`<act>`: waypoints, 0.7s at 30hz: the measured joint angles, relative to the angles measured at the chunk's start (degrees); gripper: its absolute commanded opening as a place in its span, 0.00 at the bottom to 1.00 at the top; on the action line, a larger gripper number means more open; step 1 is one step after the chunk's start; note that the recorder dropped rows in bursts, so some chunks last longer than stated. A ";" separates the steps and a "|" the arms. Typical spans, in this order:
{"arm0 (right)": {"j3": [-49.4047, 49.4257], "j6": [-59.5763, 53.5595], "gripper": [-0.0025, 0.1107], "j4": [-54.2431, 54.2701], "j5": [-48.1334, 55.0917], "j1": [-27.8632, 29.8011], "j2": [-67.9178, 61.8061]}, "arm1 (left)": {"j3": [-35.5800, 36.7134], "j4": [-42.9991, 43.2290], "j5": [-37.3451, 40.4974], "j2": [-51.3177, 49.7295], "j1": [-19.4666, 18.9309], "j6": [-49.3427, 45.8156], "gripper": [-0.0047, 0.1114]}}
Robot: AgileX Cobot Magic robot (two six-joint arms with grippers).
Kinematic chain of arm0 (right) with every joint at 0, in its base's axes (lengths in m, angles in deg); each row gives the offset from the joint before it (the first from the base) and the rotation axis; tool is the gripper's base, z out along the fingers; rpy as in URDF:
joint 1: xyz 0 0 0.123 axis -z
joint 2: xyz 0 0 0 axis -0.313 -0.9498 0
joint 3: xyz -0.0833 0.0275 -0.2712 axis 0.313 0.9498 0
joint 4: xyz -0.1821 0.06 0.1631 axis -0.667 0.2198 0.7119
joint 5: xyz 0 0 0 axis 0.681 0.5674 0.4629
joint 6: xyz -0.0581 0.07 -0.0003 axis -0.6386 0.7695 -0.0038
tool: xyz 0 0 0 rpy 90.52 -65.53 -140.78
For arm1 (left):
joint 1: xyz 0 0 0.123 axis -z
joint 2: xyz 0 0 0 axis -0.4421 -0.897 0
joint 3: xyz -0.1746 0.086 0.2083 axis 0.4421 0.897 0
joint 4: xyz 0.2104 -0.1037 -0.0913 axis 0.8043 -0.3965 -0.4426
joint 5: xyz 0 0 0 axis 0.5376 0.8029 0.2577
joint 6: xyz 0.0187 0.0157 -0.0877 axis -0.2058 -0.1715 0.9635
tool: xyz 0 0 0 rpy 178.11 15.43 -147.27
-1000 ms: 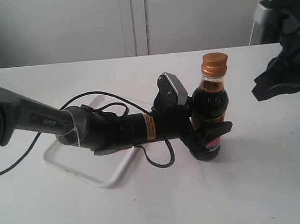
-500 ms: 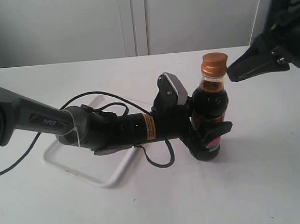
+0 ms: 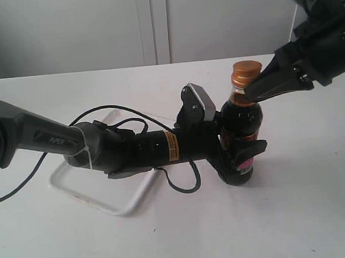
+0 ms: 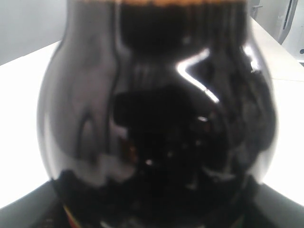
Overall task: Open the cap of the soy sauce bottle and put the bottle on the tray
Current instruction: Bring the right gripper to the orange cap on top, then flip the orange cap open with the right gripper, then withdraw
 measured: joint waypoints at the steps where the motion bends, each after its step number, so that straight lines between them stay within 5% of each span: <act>1: 0.00 0.00 0.02 0.00 -0.12 0.00 0.00 | 0.00 0.00 0.00 0.00 0.00 0.00 0.04; 21: 0.00 0.00 0.02 0.84 -5.75 -0.32 0.00 | -0.13 -0.78 0.54 0.00 0.00 0.99 0.04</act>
